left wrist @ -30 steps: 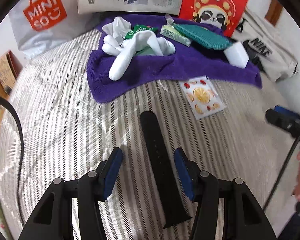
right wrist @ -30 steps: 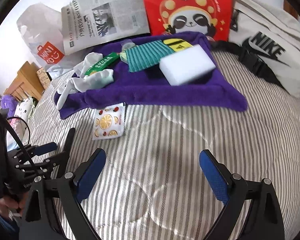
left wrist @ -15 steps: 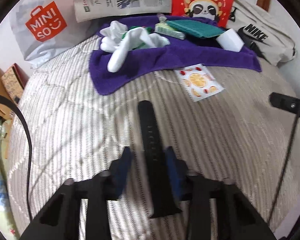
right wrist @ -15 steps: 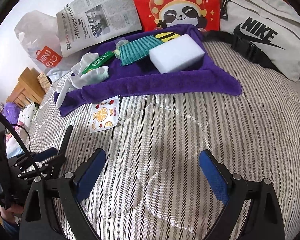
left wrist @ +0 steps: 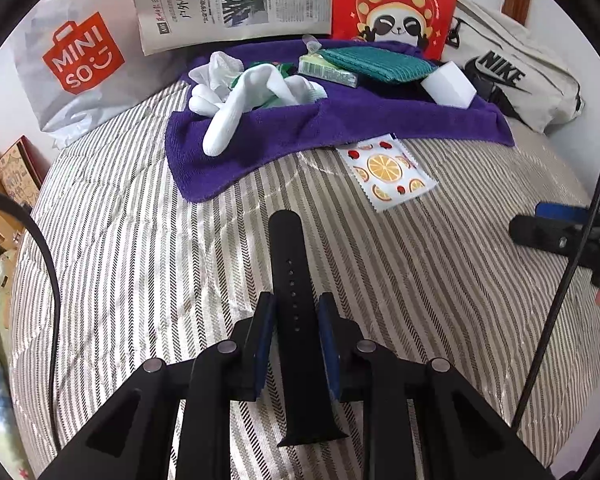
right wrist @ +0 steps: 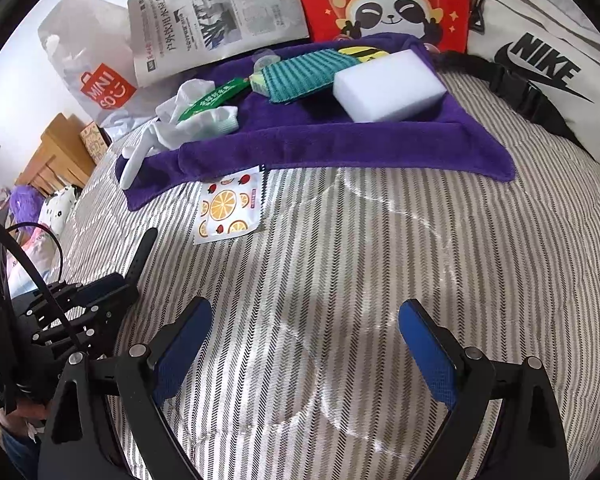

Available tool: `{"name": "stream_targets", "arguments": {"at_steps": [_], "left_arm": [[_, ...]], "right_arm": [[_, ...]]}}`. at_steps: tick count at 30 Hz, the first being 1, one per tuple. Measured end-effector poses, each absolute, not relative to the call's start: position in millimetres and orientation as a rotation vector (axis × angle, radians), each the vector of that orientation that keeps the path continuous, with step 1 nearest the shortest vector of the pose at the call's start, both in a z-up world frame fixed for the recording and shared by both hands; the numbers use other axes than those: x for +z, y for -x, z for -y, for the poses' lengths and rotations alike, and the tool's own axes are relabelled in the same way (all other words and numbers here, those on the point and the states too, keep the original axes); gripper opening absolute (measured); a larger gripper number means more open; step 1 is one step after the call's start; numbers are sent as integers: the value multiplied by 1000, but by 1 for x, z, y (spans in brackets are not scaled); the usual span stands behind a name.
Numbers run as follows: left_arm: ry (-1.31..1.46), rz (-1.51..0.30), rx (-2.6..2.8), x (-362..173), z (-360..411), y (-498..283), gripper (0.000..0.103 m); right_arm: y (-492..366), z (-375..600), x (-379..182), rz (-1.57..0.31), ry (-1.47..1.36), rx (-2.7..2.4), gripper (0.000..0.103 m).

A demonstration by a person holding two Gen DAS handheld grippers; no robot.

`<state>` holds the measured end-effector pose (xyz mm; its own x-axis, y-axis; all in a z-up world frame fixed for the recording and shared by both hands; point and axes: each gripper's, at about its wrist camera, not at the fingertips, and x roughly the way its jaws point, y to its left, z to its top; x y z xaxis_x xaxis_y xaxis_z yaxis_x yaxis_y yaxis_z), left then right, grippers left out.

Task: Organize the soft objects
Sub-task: 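Reach the right tool to the orange-print packet and close on it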

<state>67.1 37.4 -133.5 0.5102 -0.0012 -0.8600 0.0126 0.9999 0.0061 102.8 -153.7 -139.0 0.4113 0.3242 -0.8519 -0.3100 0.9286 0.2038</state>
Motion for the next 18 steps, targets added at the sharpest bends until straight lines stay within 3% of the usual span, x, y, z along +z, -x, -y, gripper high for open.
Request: {"name": "stream_targets", "arguments": {"at_steps": [18], "left_arm": [[28, -1024, 48, -135, -71, -48, 20]], "right_arm": [[-126, 102, -147, -1051, 136, 396, 92]]}}
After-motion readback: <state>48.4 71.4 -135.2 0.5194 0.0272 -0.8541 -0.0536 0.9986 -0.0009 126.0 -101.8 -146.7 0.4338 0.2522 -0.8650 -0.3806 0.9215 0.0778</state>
